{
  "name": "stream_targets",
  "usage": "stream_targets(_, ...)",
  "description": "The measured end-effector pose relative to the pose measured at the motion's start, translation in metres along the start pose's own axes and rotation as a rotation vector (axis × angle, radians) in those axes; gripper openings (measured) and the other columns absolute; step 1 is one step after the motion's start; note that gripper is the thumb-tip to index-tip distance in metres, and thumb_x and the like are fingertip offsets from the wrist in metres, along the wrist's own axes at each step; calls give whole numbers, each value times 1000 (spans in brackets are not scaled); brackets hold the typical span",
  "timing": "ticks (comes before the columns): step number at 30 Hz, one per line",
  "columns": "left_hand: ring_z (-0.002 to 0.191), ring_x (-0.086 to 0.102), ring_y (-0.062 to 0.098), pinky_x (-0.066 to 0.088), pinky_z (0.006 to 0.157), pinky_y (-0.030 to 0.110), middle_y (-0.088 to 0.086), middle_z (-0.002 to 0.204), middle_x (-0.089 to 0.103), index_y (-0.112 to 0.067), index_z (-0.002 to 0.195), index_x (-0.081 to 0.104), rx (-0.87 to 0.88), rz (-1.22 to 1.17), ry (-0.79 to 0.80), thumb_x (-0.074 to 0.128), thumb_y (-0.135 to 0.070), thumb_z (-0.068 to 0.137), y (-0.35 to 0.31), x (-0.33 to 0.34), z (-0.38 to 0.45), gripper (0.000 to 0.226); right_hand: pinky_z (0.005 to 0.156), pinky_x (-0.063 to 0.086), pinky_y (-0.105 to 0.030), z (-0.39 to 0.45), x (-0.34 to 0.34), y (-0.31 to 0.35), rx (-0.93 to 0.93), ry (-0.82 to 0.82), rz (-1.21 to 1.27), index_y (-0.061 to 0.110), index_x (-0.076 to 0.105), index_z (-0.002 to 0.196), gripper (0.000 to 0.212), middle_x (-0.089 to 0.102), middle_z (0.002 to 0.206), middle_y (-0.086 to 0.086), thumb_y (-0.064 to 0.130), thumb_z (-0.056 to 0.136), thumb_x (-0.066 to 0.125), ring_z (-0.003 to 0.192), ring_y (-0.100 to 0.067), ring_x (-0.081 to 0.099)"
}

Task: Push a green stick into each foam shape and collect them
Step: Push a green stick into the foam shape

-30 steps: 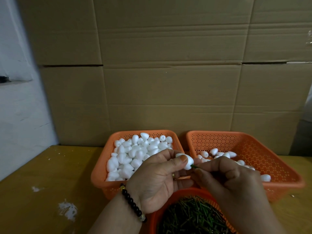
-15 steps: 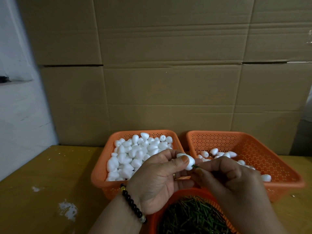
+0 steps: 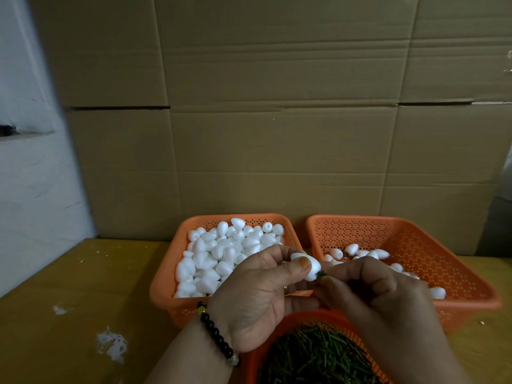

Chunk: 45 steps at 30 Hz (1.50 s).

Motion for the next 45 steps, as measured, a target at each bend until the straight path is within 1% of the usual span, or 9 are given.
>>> stream_targets(9, 84, 63, 24, 52, 77, 43, 9, 87, 65, -8, 93, 59, -5, 12, -45, 66, -15, 75, 2, -1, 2, 21, 61, 54, -19, -1, 4, -5, 37, 44, 0, 37, 65, 85, 37, 70, 77, 18, 8, 69, 81, 67, 1, 68)
stream_targets(13, 84, 65, 22, 55, 70, 36, 10, 89, 66, -9, 94, 59, 14, 51, -57, 69, -16, 72, 2, 1, 2, 25, 59, 54, -23, -1, 6, -1, -117, -2, -193, 37, 57, 92, 40, 62, 89, 17, 22, 64, 81, 77, -1, 63)
stream_targets(16, 84, 65, 20, 55, 71, 34, 8, 89, 68, -10, 102, 57, 27, 104, -82, 72, -17, 69, 6, 4, 2, 37, 58, 48, -21, -1, 6, -1, -229, -25, -305, 31, 53, 99, 37, 53, 98, 14, 31, 70, 76, 82, 3, 53)
stream_targets(19, 85, 65, 21, 54, 74, 35, 7, 89, 69, -10, 106, 57, 37, 137, -95, 74, -19, 68, 9, 8, 2, 43, 64, 44, -21, -2, 6, -6, -233, -36, -329, 24, 61, 93, 37, 55, 94, 12, 18, 65, 84, 81, 4, 49)
stream_targets(25, 91, 65, 22, 51, 87, 42, 9, 94, 70, -8, 104, 59, 76, 168, -47, 72, -21, 74, 9, 7, 2, 35, 68, 44, -12, -2, 5, -10, -171, -67, -256, 27, 63, 89, 35, 58, 85, 19, 13, 64, 84, 81, 4, 56)
stream_targets(29, 88, 66, 20, 48, 92, 46, 10, 93, 70, -7, 109, 60, 96, 161, 1, 63, -10, 75, 7, 6, 0, 33, 71, 42, -6, -1, 4, -13, -104, -71, -173, 27, 64, 91, 34, 63, 83, 16, 14, 66, 84, 83, 3, 59)
stream_targets(37, 84, 66, 17, 54, 77, 31, 10, 92, 71, -6, 103, 67, 171, 128, -64, 66, -8, 74, 9, 4, 3, 29, 72, 50, -18, 0, 3, -10, -36, -7, -68, 36, 65, 94, 22, 67, 87, 15, 35, 73, 70, 85, -3, 65)
stream_targets(41, 86, 66, 21, 52, 82, 35, 11, 90, 73, -14, 91, 71, 183, 202, -114, 72, -15, 70, 11, 2, 4, 20, 73, 45, -9, 0, 4, -7, -120, -25, -159, 40, 55, 97, 33, 62, 90, 22, 37, 73, 77, 89, 3, 61)
stream_targets(45, 82, 67, 16, 54, 74, 25, 10, 87, 73, -15, 87, 70, 184, 301, -161, 81, -27, 60, 17, 3, 6, 32, 64, 48, -18, 0, 8, -6, -201, -46, -232, 36, 48, 94, 26, 60, 87, 19, 44, 75, 64, 80, -2, 62)
Point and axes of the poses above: each hand's wrist, its own z-axis towards the middle knuckle, its own x-axis out of the palm, y = z × x, the point moved 1 cm from there along z, towards the middle knuckle
